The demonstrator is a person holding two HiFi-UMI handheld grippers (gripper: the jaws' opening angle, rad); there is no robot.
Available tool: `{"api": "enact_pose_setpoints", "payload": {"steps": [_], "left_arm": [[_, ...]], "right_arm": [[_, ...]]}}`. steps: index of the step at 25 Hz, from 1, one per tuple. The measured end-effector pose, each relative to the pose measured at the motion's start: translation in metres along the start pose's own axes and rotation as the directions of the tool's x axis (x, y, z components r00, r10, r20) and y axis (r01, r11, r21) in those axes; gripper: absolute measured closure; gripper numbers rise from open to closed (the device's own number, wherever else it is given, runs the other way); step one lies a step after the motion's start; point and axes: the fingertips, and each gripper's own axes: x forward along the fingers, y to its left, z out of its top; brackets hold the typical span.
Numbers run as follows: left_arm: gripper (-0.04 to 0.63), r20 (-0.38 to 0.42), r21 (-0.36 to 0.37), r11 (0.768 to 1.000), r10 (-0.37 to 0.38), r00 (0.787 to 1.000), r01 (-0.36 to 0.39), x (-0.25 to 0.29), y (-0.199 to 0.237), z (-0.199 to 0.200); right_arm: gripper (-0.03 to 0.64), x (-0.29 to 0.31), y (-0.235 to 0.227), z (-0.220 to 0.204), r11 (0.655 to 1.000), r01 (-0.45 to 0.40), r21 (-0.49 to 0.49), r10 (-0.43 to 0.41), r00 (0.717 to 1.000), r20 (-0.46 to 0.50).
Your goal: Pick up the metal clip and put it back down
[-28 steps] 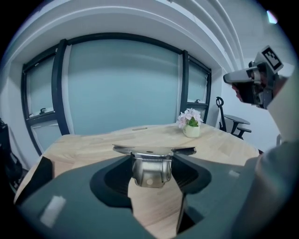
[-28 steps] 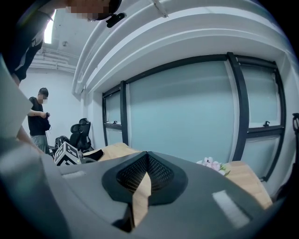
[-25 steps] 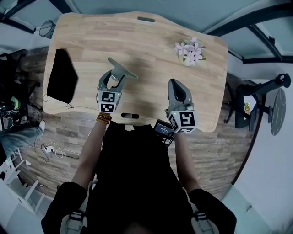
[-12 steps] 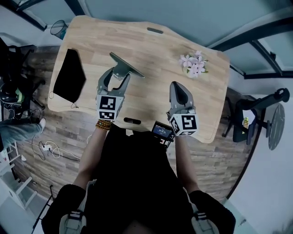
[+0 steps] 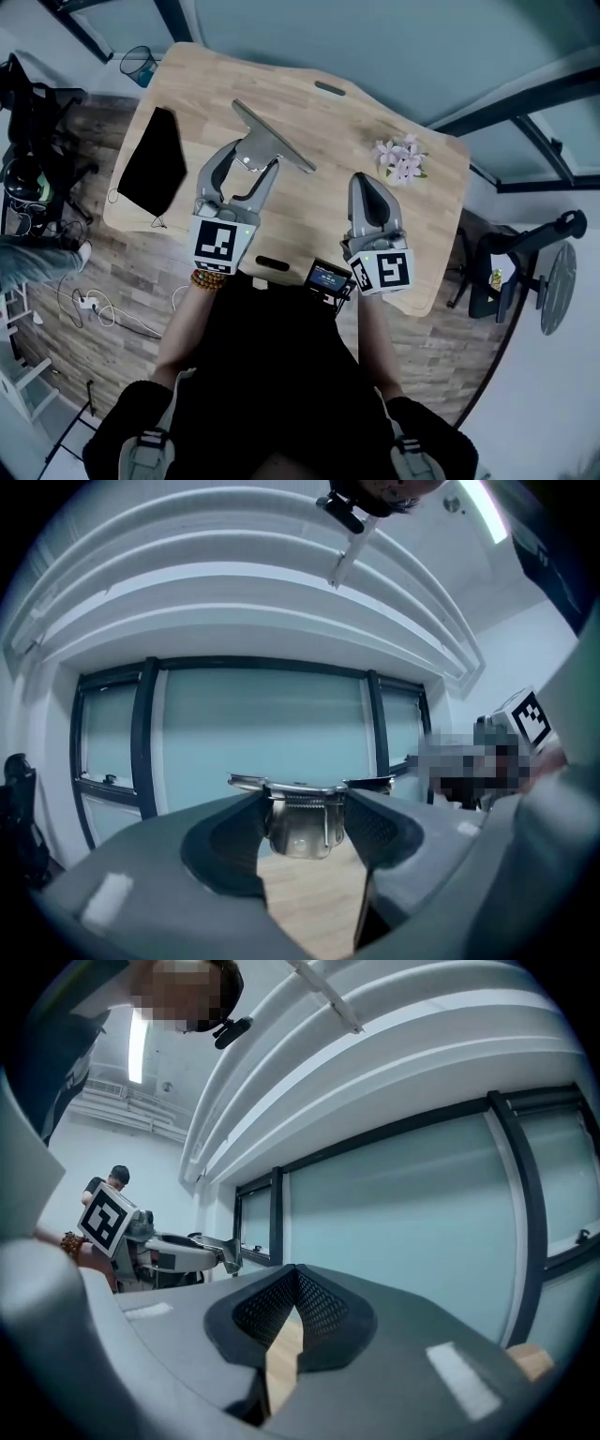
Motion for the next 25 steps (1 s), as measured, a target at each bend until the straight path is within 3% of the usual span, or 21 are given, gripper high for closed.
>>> {"api": "enact_pose_setpoints", "payload": {"steps": [10,25], "left_arm": [[0.325,0.139,0.015,1.0,0.021,0.99,-0.023,-0.008,0.013,0.067],[0.325,0.149,0.001,1.0,0.022,0.989,-0.023,-0.003,0.021,0.072]], "right_arm": [[0.594,0.016,0.028,0.061,0.997,-0.048,-0.054,0.053,0.994,0.093],[0.594,0.019,0.027,0.071,0.996,-0.031,-0.078,0.038,0.995,0.093]]}}
